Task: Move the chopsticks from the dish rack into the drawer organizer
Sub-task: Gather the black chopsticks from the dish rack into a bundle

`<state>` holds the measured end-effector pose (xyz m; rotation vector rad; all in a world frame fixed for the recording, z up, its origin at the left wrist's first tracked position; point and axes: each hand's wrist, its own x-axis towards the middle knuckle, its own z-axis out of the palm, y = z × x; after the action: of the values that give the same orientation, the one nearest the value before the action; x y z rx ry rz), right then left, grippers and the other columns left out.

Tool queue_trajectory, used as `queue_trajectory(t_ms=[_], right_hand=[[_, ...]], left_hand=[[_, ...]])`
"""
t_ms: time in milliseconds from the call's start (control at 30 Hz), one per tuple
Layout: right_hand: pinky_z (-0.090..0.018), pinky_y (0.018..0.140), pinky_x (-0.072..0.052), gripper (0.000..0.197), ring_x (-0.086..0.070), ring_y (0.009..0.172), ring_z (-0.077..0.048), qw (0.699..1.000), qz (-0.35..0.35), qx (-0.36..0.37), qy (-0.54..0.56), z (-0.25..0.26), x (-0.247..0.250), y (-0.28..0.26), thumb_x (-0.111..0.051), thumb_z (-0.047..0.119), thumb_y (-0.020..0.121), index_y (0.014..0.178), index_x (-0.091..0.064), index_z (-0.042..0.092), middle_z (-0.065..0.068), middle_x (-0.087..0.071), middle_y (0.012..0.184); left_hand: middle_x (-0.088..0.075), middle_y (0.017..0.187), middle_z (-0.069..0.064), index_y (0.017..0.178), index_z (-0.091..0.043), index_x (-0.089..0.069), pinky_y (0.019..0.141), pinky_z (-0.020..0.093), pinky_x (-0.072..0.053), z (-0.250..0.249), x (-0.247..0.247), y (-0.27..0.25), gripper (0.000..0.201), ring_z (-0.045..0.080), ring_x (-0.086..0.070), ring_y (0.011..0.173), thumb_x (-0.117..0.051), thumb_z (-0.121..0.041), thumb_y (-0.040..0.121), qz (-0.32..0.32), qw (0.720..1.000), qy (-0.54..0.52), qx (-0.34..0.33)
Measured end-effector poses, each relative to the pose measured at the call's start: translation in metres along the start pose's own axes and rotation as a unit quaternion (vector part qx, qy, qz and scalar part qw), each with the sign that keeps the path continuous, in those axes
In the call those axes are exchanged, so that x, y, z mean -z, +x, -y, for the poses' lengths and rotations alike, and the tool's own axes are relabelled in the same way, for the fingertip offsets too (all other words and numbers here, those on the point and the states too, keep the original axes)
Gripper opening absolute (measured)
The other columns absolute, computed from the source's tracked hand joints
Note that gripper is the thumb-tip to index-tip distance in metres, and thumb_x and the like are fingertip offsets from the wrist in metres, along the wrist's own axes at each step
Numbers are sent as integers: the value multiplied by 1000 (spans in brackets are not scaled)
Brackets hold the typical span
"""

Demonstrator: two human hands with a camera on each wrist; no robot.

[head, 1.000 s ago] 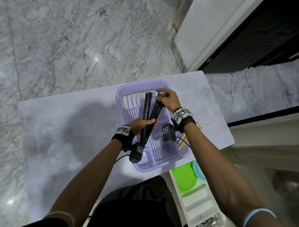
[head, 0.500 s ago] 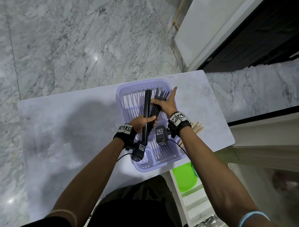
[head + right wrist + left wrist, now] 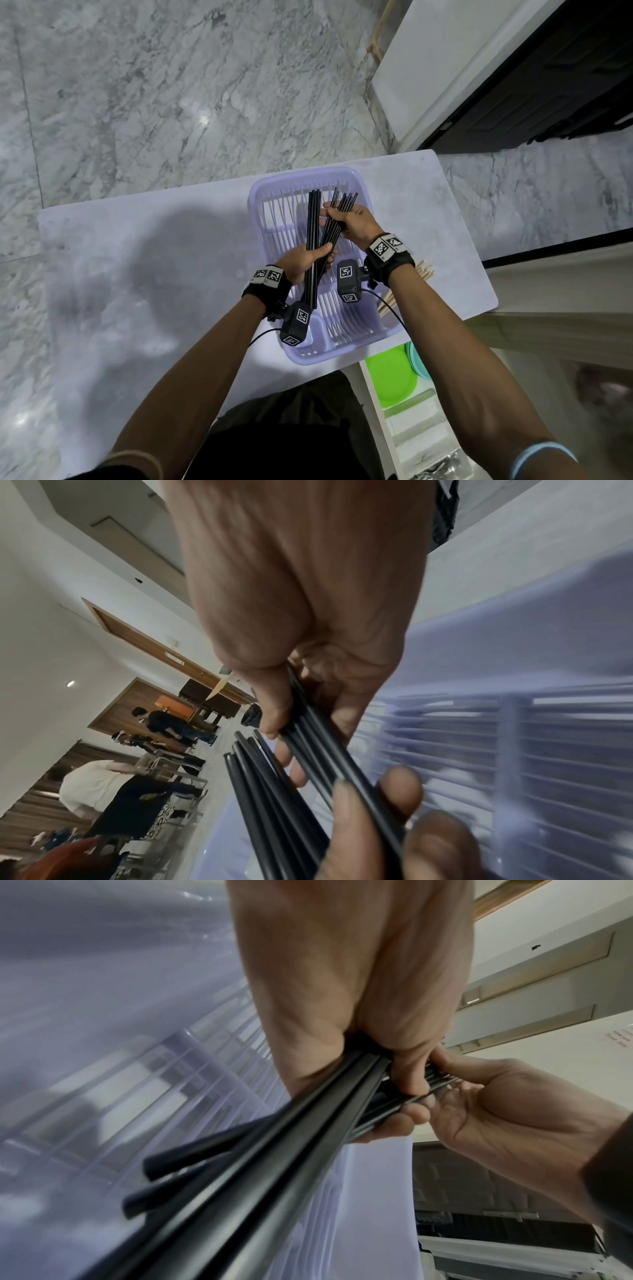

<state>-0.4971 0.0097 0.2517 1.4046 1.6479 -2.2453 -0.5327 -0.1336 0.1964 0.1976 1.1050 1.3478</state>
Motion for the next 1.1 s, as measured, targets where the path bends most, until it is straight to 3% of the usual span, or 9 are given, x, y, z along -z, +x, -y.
queue_trajectory(t_ms=[100,267,367,533,700,833,900,1100], right_hand=[[-26,60,-57,20,-69,66,-15,1000,3,-1,-19,-4,-4,-1,-69,9,88,105,-67,1,-7,-71,79],[-24,59,-56,19,-71,67,-18,998,17,7,-66,-8,-5,-1,-77,4,78,94,-69,-3,-10,-71,78],[-30,68,-58,17,-71,75,-23,997,16,6,-77,-11,-2,3,-79,7,77,88,-69,0,-14,-71,82],[-39,84,-58,28,-70,87,-32,996,0,-10,-84,-12,4,13,-78,7,77,99,-68,-7,-21,-72,94],[-25,59,-55,8,-69,67,-21,995,18,-24,-91,-11,8,13,-72,8,84,82,-68,1,-11,-72,76],[-28,68,-56,8,-68,75,-23,997,16,-27,-67,-12,6,17,-68,6,87,93,-69,1,-12,-70,83],[-34,75,-55,4,-66,78,-26,998,21,-29,-55,-13,5,19,-66,5,88,91,-68,3,-13,-69,84],[-30,66,-56,4,-67,73,-22,999,25,-26,-18,-12,6,21,-66,3,87,89,-65,7,-10,-68,81]], left_hand=[[-53,72,-1,90,-10,-53,59,19,-47,3,4,-2,21,10,-53,60,-42,-22,104,6,1000,5,4],[-56,71,-2,91,-11,-54,62,24,-47,10,9,-3,20,11,-53,60,-44,-24,103,-2,1000,26,8],[-56,72,0,90,-10,-56,58,21,-48,6,4,-5,21,9,-57,57,-44,-22,103,-5,1000,28,12],[-57,71,2,95,-6,-59,56,20,-49,5,2,-2,23,11,-57,58,-45,-23,103,-28,999,38,10],[-54,70,2,101,-6,-59,59,21,-47,8,3,3,25,13,-54,60,-43,-25,103,-26,999,40,11],[-53,71,2,104,-7,-59,57,19,-47,6,2,4,27,9,-55,56,-41,-27,104,-23,999,47,9],[-51,72,3,102,-7,-59,57,20,-46,5,1,6,28,9,-55,55,-40,-26,104,-20,999,46,10],[-51,70,2,95,-8,-60,64,24,-43,3,1,7,28,10,-53,57,-40,-26,104,-25,999,32,4]])
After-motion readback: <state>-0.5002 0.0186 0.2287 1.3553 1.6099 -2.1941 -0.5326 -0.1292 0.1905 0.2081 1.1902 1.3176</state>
